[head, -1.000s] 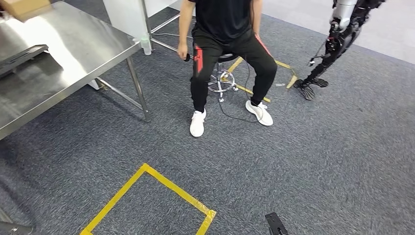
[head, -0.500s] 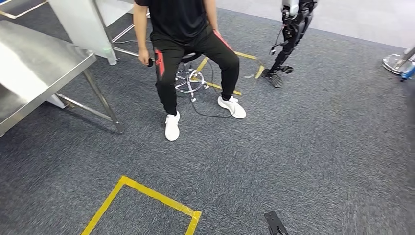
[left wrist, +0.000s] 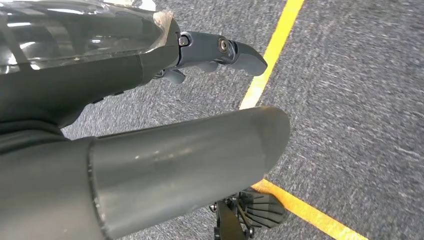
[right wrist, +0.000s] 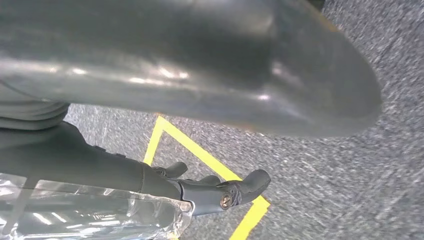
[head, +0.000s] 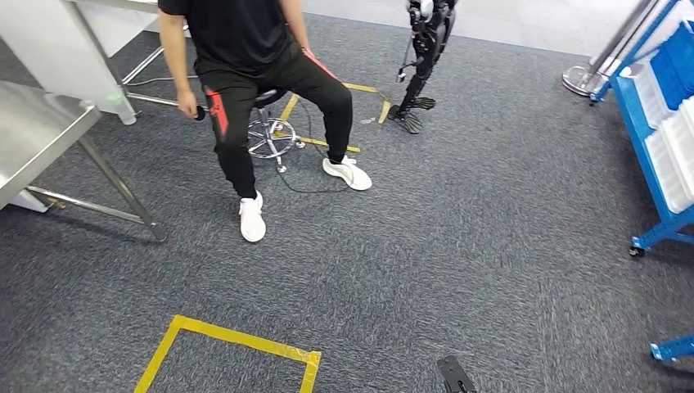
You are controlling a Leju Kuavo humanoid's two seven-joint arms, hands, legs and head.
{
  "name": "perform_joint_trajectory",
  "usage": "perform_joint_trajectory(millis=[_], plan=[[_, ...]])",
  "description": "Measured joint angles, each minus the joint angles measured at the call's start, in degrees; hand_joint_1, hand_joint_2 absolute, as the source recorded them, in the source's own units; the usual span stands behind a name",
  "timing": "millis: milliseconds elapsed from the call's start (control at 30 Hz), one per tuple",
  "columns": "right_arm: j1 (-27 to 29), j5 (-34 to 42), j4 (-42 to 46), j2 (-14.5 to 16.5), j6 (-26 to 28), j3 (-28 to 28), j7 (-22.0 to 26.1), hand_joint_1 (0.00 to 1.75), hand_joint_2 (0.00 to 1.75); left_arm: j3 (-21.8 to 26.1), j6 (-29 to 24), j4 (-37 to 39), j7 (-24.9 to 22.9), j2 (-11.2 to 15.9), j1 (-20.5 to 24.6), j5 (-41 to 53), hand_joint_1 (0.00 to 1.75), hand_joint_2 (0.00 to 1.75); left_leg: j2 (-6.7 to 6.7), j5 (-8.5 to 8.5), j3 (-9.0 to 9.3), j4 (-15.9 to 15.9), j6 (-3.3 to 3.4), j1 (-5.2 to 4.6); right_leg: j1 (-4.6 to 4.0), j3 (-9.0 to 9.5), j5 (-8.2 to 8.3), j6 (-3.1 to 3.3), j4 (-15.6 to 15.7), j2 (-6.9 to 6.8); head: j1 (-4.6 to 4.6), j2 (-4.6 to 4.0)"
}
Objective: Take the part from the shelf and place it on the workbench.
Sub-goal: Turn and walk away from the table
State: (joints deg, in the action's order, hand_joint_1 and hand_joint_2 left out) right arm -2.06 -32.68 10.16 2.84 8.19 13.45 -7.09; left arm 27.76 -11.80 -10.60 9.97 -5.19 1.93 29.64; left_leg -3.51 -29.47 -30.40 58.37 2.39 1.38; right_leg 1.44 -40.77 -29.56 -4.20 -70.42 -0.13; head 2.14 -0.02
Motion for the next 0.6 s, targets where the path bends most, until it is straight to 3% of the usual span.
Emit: perform_joint_trajectory(millis=[67, 133, 200, 233, 300, 367, 400, 433, 467, 500, 567, 600], plan=[[-0.13, -0.3, 0.0, 0.12, -0.01, -0.29, 0.04, 0.0, 0.0, 0.2, 0.0, 0.0, 0.01, 0.02, 0.03, -0.24, 0.0, 0.0, -1.19, -0.44, 0.46, 0.01, -0.67, -0.1, 0.09, 4.67, 2.72, -0.79, 8.27, -2.74, 0.05, 0.0], [-0.38, -0.41, 0.01, 0.23, -0.04, -0.51, 0.09, 0.0, 0.0, 0.39, -0.01, -0.01, 0.16, 0.05, 0.05, -0.35, 0.0, 0.0, -2.19, -0.84, 0.97, -0.06, -1.4, -0.43, -0.27, 6.81, 3.77, -0.24, 12.02, -4.42, 0.02, 0.0], [-0.41, -0.44, 0.01, 0.24, -0.13, -0.59, 0.12, 0.0, 0.0, 0.46, 0.03, -0.03, 0.35, 0.05, 0.13, -0.4, 0.0, 0.0, -3.26, -1.01, 1.5, -0.46, -2.04, -0.45, -0.58, 6.61, 3.84, 0.78, 12.05, -3.29, -0.08, 0.0], [-0.3, -0.43, 0.0, 0.27, -0.16, -0.61, 0.11, 0.0, 0.0, 0.49, 0.08, -0.04, 0.43, 0.04, 0.19, -0.42, 0.0, 0.0, -3.04, -1.28, 1.66, -0.42, -2.36, -0.3, -0.33, 6.58, 3.91, 1.18, 12.15, -2.62, -0.13, 0.0], [-0.22, -0.41, 0.0, 0.33, -0.19, -0.63, 0.1, 0.0, 0.0, 0.54, 0.22, -0.05, 0.61, 0.02, 0.22, -0.42, 0.0, 0.0, -0.48, -3.45, 0.62, 2.33, -2.7, 0.0, 0.19, 6.64, 4.07, 2.23, 12.36, -1.26, -0.32, 0.0], [-0.35, -0.4, 0.0, 0.4, -0.19, -0.64, 0.1, 0.0, 0.0, 0.58, 0.36, -0.04, 0.78, 0.02, 0.02, -0.43, 0.0, 0.0, 2.68, -7.42, -2.98, 9.85, -2.59, 0.1, 0.09, 6.63, 4.08, 3.13, 12.39, 0.15, -0.48, 0.01], [-0.39, -0.41, 0.0, 0.43, -0.19, -0.64, 0.09, 0.0, 0.0, 0.64, 0.44, -0.03, 0.88, 0.03, -0.1, -0.47, 0.0, 0.0, 3.33, -8.91, -5.01, 13.69, -2.52, 0.09, -0.12, 6.64, 4.07, 3.38, 12.38, 0.96, -0.49, 0.01], [-0.36, -0.46, 0.0, 0.45, -0.19, -0.64, 0.09, 0.0, 0.0, 0.72, 0.5, -0.02, 0.98, 0.04, -0.2, -0.57, 0.0, 0.0, 3.6, -9.32, -6.45, 16.07, -2.44, 0.08, -0.31, 6.68, 4.07, 3.45, 12.37, 1.82, -0.5, 0.01], [-0.27, -0.57, 0.0, 0.48, -0.19, -0.64, 0.08, 0.0, 0.0, 0.8, 0.62, -0.02, 1.07, 0.05, -0.24, -0.68, 0.0, 0.0, 3.7, -8.52, -6.9, 16.31, -2.33, 0.09, -0.44, 6.76, 4.07, 3.45, 12.35, 2.66, -0.5, 0.01], [-0.19, -0.75, 0.0, 0.5, -0.19, -0.66, 0.07, 0.0, 0.0, 0.88, 0.77, -0.02, 1.09, 0.05, -0.24, -0.81, 0.0, 0.0, 3.84, -6.65, -6.19, 14.23, -2.18, 0.1, -0.51, 6.87, 4.07, 3.44, 12.33, 3.5, -0.5, 0.0], [-0.18, -1.22, 0.0, 0.58, -0.15, -0.72, 0.05, 0.0, 0.0, 1.12, 1.0, -0.02, 0.86, 0.05, -0.22, -1.03, 0.0, 0.0, 5.86, -2.31, -3.06, 6.66, -1.85, 0.22, -0.67, 7.02, 4.08, 3.31, 12.18, 5.12, -0.49, 0.0], [-0.24, -1.47, 0.0, 0.64, -0.11, -0.76, 0.05, 0.0, 0.0, 1.25, 1.01, -0.01, 0.61, 0.04, -0.21, -1.15, 0.0, 0.0, 6.93, -0.99, -1.81, 3.56, -1.77, 0.27, -0.82, 6.97, 4.08, 3.16, 12.07, 5.81, -0.44, 0.0]])
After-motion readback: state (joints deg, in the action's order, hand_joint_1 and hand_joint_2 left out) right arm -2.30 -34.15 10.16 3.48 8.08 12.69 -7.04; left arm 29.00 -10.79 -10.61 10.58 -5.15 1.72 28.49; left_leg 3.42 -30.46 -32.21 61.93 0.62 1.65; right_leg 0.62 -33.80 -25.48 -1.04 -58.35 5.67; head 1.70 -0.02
